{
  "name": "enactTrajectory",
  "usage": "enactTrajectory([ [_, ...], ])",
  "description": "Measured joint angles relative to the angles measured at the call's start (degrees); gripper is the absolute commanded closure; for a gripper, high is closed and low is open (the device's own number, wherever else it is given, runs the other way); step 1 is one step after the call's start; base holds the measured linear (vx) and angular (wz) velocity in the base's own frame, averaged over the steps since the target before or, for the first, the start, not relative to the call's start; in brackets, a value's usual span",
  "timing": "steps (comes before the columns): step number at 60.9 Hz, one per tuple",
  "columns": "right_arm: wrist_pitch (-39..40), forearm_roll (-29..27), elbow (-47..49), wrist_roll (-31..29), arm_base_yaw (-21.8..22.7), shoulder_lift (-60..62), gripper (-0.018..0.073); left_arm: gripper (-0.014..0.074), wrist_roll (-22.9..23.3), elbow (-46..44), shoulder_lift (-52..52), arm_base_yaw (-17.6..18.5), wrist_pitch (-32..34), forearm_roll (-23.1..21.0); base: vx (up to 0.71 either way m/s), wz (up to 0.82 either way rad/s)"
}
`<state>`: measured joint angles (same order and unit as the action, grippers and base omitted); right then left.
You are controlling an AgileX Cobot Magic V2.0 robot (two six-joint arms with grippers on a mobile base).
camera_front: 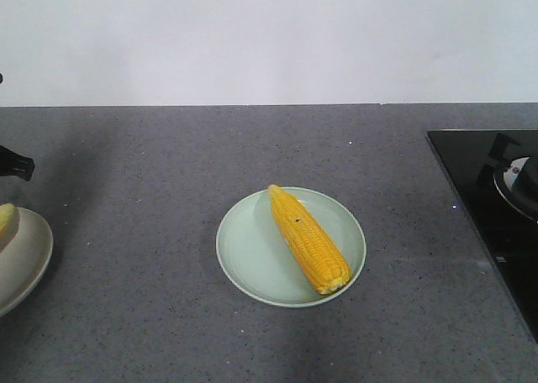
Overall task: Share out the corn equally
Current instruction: 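Lower the left gripper's cob onto the cream plate, then open the left gripper and raise it above the cream plate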
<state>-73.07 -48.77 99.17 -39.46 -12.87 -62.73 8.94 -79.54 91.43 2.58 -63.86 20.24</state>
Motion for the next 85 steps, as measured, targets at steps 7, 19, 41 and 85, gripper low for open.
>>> enactTrajectory([
  [7, 0.0, 0.51, 0.0, 0.05, 0.0, 0.0, 0.0564, 0.0178, 0.0, 0.0, 0.0, 0.0, -0.54, 0.0, 0.0, 0.0],
  [19, 0.0, 6.56, 0.0, 2.23, 0.0, 0.0, 0.0564, 0.0283, 0.78, 0.0, -0.51, 0.0, -1.66, -0.59, 0.0, 0.0],
  [41, 8.0, 22.79, -12.07, 10.07, 0.0, 8.76, 0.0564, 0.0605, -2.61, 0.0, -11.71, 0.0, 4.09, -15.5, 0.0, 0.0],
  [85, 35.18, 32.85, -66.66, 17.88, 0.0, 34.45, 0.0564, 0.0604, -30.75, 43.43, -54.67, 1.29, 34.9, -44.87, 0.0, 0.0],
])
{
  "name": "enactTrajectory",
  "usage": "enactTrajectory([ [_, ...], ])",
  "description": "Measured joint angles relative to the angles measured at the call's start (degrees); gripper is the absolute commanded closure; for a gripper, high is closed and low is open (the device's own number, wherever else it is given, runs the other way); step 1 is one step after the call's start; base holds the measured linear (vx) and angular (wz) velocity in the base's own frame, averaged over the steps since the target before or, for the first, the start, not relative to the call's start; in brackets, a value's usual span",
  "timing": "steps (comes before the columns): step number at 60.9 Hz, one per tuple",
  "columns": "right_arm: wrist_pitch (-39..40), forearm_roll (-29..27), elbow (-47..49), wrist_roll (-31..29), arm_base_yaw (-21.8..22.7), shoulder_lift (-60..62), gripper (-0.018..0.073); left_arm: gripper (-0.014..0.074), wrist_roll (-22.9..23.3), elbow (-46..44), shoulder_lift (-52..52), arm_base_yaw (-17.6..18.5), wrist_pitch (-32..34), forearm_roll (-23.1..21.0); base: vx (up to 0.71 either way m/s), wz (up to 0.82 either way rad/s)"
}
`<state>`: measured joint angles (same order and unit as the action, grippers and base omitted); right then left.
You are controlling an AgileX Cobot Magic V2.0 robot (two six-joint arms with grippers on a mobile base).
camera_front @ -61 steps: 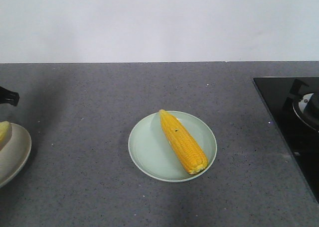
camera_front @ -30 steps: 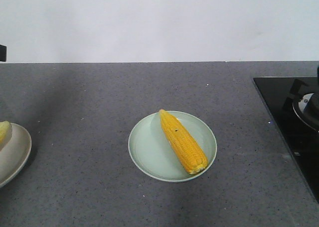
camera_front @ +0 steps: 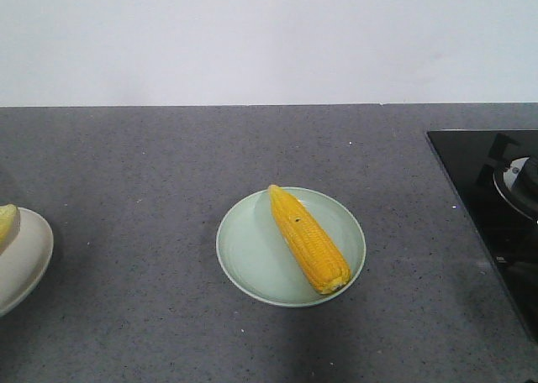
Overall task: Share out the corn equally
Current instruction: 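Open the left gripper and raise it above the cream plate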
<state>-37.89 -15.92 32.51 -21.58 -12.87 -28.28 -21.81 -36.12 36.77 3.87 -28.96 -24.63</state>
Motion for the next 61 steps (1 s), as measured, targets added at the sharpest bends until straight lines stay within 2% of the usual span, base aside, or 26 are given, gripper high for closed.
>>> enactTrajectory([
  [14, -0.22, -0.06, -0.3, 0.06, 0.0, 0.01, 0.0564, 0.0604, -0.12, 2.03, -2.42, 0.0, 2.7, -0.38, 0.0, 0.0],
  [61, -0.29, -0.06, -0.34, 0.17, 0.0, 0.01, 0.0564, 0.0604, -0.23, 2.08, -2.42, 0.0, 2.7, -0.42, 0.0, 0.0],
])
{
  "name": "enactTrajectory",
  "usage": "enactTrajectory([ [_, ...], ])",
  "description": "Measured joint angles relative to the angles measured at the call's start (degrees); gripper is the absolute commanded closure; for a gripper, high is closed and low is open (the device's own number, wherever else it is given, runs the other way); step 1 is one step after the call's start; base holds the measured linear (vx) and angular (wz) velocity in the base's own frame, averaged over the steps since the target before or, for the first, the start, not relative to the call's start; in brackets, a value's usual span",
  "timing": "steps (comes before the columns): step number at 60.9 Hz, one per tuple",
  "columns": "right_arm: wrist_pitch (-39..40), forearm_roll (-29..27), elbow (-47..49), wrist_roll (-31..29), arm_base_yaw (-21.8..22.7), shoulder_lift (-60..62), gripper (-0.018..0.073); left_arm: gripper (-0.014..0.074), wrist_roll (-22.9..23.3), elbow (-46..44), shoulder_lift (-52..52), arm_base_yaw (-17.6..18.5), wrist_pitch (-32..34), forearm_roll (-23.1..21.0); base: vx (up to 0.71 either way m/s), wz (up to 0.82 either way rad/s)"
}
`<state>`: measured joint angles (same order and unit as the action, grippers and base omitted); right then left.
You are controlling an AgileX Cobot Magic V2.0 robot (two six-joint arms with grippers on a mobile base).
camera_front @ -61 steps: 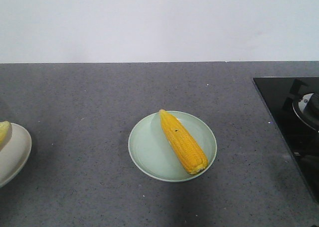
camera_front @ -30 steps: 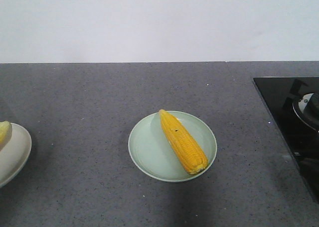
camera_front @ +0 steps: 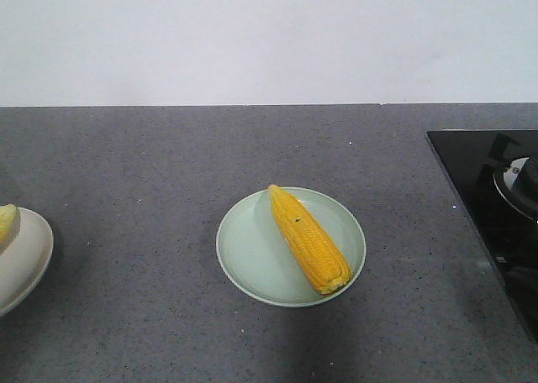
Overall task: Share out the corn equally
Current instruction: 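Open the left gripper and raise it above the cream plate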
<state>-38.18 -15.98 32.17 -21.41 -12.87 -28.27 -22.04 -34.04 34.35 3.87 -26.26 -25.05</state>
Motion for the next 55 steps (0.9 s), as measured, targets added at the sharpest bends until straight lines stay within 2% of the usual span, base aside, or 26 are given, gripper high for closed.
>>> enactTrajectory([
  [22, -0.14, 0.0, 0.0, 0.0, 0.0, 0.0, 0.0564, 0.0604, -0.52, 2.84, 0.0, 0.0, 2.04, 0.06, 0.0, 0.0],
  [34, -0.14, 0.0, 0.0, 0.0, 0.0, 0.0, 0.0564, 0.0604, -1.31, 12.89, -4.39, 0.0, 10.6, 0.96, 0.0, 0.0],
  [49, -0.14, 0.0, 0.0, 0.0, 0.0, 0.0, 0.0564, 0.0604, -1.36, 27.54, -19.91, 0.0, 23.45, 3.07, 0.0, 0.0],
  [55, -0.14, 0.0, 0.0, 0.0, 0.0, 0.0, 0.0564, 0.0604, -1.36, 32.48, -26.08, 0.0, 25.67, 3.57, 0.0, 0.0],
])
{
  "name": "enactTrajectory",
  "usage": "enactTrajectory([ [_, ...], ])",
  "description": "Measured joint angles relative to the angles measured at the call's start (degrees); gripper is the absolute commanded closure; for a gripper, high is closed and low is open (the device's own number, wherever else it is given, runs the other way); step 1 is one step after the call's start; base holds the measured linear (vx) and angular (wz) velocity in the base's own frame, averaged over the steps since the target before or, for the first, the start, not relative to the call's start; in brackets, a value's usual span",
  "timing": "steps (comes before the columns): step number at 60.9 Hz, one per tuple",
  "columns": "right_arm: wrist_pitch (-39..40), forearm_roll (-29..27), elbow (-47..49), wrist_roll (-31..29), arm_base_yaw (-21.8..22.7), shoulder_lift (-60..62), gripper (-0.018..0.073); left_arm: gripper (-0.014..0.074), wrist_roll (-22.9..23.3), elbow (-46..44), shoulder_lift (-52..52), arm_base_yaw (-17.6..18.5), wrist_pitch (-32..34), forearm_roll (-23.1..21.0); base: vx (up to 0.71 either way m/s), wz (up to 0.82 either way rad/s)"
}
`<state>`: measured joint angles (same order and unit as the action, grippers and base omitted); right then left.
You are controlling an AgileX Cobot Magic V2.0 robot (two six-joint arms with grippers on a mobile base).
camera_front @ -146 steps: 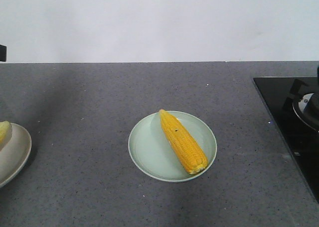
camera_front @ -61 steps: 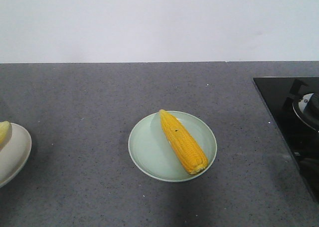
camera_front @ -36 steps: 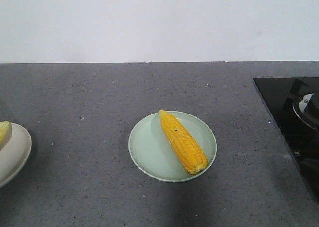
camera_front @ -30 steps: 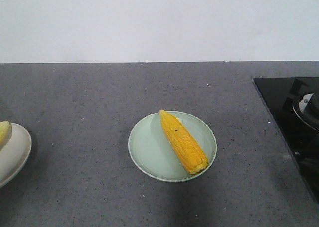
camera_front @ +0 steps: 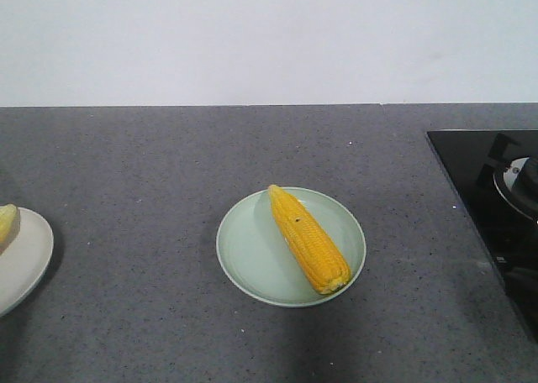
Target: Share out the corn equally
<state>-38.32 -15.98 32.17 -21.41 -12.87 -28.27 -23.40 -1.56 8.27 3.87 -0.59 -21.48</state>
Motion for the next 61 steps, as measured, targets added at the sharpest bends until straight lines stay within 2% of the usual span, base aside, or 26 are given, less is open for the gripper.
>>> enactTrajectory([
  [11, -0.02, 0.0, 0.0, 0.0, 0.0, 0.0, 0.0564, 0.0603, -0.19, 2.99, -8.27, 0.0, -0.91, 1.78, 0.0, 0.0],
  [24, -0.02, 0.0, 0.0, 0.0, 0.0, 0.0, 0.0564, 0.0603, 1.98, 3.05, -8.82, 0.0, -1.86, 7.01, 0.0, 0.0],
  [41, -0.02, 0.0, 0.0, 0.0, 0.0, 0.0, 0.0564, 0.0603, 4.97, 3.11, -8.82, 0.0, -0.69, 7.92, 0.0, 0.0],
  [47, -0.02, 0.0, 0.0, 0.0, 0.0, 0.0, 0.0564, 0.0603, 8.81, 3.11, -8.82, 0.0, 0.27, 10.52, 0.0, 0.0],
  [57, -0.02, 0.0, 0.0, 0.0, 0.0, 0.0, 0.0564, 0.0603, 20.53, 3.11, -8.82, -0.06, 0.9, 20.44, 0.0, 0.0],
  [61, -0.02, 0.0, 0.0, 0.0, 0.0, 0.0, 0.0564, 0.0603, 23.4, 3.11, -8.82, -0.06, 0.9, 22.88, 0.0, 0.0],
])
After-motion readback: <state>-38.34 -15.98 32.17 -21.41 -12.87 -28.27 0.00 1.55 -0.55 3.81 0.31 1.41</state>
